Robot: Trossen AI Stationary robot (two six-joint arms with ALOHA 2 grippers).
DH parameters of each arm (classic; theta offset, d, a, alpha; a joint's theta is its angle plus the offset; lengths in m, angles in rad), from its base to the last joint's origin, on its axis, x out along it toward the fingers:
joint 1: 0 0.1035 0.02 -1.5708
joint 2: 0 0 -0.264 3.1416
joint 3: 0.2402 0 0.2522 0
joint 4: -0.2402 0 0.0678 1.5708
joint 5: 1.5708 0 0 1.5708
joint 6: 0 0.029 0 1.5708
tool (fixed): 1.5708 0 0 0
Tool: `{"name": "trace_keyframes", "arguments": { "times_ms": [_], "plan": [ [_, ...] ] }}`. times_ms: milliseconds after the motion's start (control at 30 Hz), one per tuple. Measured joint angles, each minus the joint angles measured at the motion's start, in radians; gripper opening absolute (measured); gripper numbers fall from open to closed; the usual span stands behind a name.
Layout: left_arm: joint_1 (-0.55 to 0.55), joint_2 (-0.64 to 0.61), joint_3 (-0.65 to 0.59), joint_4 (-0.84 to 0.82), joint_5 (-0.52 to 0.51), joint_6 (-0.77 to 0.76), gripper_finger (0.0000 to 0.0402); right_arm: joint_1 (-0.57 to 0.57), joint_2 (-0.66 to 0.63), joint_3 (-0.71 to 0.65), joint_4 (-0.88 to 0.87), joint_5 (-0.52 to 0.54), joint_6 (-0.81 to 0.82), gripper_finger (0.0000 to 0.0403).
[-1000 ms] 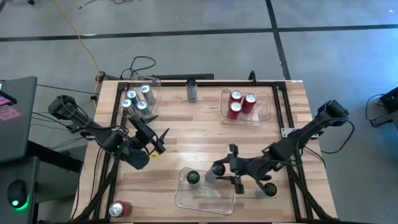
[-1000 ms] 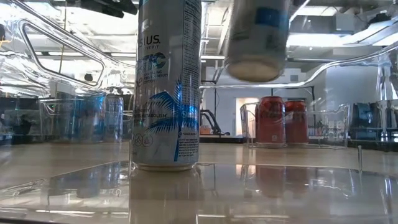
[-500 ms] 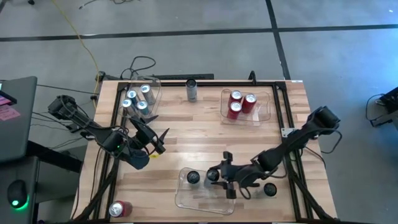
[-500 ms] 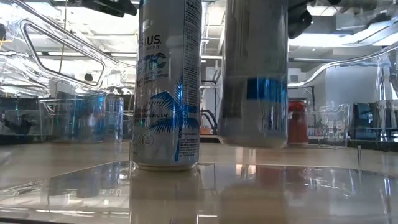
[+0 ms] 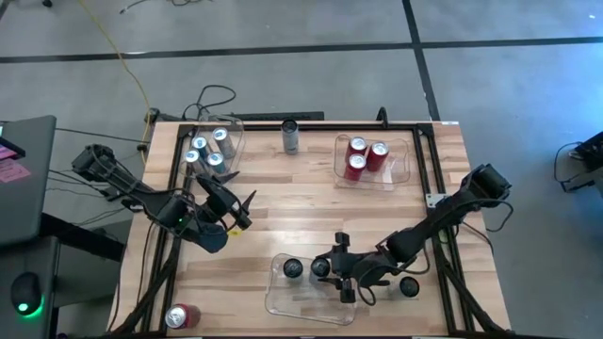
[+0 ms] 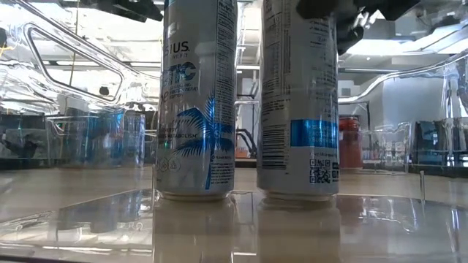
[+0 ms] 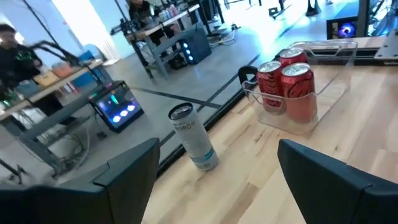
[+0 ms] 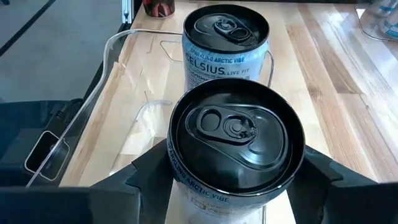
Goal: Sort soda cans
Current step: Put the white blue soda can into the bottom transparent bin
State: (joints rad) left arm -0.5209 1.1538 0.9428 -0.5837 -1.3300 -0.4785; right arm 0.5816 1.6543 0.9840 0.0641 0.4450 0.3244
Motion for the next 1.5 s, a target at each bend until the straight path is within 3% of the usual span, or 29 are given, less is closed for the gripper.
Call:
{"name": "trace_keyframes", "arguments": {
  "times_ms": [200,600,833,1000,1067,1167,1333,1500],
  "plan": [
    [0.004,0.000,0.000,-0.002,0.094,-0.024,0.0320,0.000,0.003,-0.002,0.027,0.001,0.005,0.0285],
    [0.036,0.000,-0.057,0.005,0.108,-0.020,0.0320,0.012,-0.018,-0.003,0.036,0.001,-0.020,0.0387],
    [0.159,0.002,-0.057,0.050,0.167,0.000,0.0320,0.046,-0.120,-0.003,0.033,0.002,-0.050,0.0392],
    [0.292,0.054,-0.058,0.157,0.256,0.142,0.0320,0.082,-0.244,-0.003,0.035,0.010,-0.068,0.0383],
    [0.366,0.081,-0.058,0.245,0.342,0.244,0.0320,0.098,-0.292,-0.003,0.033,0.089,-0.049,0.0380],
    [0.478,0.123,-0.058,0.393,0.515,0.391,0.0320,0.126,-0.356,-0.003,-0.017,0.296,-0.022,0.0376],
    [0.639,0.179,-0.058,0.483,0.728,0.512,0.0320,0.140,-0.444,-0.003,-0.230,0.555,-0.003,0.0371],
    [0.777,0.231,-0.058,0.569,0.848,0.598,0.0320,0.055,-0.482,-0.004,-0.511,0.615,0.160,0.0368]
  ]
}}
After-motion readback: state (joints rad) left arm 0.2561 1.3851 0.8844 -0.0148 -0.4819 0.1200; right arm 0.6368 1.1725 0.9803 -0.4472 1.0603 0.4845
